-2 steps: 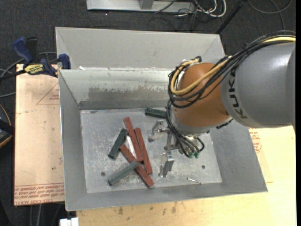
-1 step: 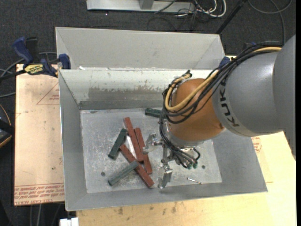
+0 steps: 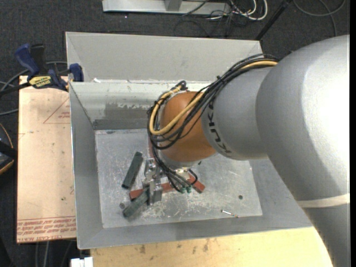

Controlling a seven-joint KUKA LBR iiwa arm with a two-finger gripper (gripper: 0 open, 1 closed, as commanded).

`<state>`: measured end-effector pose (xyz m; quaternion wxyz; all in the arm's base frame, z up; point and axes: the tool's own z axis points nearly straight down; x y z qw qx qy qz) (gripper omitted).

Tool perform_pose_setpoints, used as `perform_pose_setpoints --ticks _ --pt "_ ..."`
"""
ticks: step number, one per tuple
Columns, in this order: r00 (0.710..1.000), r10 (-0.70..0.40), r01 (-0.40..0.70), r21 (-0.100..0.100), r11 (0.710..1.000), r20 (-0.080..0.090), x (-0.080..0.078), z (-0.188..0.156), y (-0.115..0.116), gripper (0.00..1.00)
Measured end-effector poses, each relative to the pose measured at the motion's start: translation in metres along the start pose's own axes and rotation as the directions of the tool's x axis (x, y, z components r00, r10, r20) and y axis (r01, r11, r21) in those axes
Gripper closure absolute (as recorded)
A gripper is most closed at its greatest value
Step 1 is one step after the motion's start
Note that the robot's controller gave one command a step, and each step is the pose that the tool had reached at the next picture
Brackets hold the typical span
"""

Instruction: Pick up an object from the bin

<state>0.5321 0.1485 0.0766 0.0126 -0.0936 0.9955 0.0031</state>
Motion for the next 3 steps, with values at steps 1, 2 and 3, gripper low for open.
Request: perform_pose_setpoints --ticks 1,2,3 --pt "1.000 0.000 0.000 0.000 1.000 0.000 0.000 0.000 0.000 1.00" --pt "1.000 -0.001 0.001 0.000 1.000 -0.003 0.000 -0.001 0.000 1.00" --pt "0.992 -0.124 0.124 0.001 0.992 -0.016 -0.005 -0.038 0.014 1.00"
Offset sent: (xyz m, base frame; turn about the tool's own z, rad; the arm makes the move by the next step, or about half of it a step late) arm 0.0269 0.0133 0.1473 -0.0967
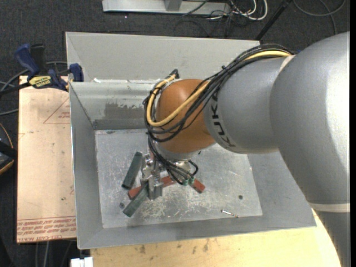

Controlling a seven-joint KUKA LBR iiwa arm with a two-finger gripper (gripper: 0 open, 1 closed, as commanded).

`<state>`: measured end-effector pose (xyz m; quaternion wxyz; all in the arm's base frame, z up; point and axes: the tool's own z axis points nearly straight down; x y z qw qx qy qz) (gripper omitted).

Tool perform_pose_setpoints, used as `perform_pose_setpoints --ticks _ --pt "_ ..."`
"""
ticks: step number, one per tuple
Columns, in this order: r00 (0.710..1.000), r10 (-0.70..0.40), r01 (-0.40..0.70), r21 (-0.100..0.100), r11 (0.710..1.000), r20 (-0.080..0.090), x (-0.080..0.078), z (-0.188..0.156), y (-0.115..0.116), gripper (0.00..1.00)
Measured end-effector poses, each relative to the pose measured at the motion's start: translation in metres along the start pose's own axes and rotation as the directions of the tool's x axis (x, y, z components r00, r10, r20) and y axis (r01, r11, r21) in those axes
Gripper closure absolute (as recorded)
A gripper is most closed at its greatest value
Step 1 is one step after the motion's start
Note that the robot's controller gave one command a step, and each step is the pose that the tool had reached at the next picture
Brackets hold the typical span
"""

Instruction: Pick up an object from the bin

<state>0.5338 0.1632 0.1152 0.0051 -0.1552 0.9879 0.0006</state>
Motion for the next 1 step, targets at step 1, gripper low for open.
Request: perform_pose_setpoints --ticks 1 --pt "0.965 -0.261 0.261 -0.008 0.965 -0.019 0.0138 -0.0163 0.0028 1.00"
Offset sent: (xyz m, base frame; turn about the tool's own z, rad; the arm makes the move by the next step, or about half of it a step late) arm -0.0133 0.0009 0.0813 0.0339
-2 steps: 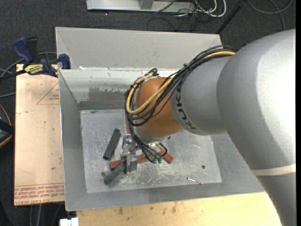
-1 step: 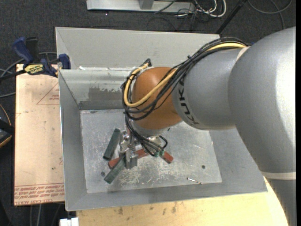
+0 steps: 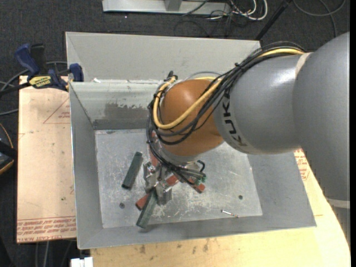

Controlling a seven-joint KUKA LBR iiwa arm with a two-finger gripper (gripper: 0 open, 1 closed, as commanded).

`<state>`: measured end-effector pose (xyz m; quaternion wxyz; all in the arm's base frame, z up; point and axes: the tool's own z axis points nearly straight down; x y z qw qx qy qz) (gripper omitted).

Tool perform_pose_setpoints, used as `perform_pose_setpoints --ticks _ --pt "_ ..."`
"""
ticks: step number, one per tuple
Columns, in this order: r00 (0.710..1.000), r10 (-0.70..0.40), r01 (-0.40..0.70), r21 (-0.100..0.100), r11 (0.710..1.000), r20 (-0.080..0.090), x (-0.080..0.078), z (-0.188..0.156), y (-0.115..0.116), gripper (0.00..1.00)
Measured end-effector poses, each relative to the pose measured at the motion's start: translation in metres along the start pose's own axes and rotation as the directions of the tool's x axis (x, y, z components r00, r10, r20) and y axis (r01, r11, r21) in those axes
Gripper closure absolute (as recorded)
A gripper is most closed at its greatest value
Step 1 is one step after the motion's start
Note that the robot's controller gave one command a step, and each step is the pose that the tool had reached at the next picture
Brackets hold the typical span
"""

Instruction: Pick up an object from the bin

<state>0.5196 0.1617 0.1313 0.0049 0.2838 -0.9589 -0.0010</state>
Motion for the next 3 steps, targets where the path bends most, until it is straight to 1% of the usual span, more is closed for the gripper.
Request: perform_pose_setpoints --ticks 1,2,3 --pt "0.956 0.292 -0.292 0.001 0.957 0.012 -0.002 -0.065 0.002 1.00" --pt "0.957 0.291 -0.291 0.001 0.957 0.012 -0.002 -0.065 0.002 1.00" --pt "0.999 0.031 -0.031 0.007 0.999 0.019 0.030 -0.229 -0.038 1.00"
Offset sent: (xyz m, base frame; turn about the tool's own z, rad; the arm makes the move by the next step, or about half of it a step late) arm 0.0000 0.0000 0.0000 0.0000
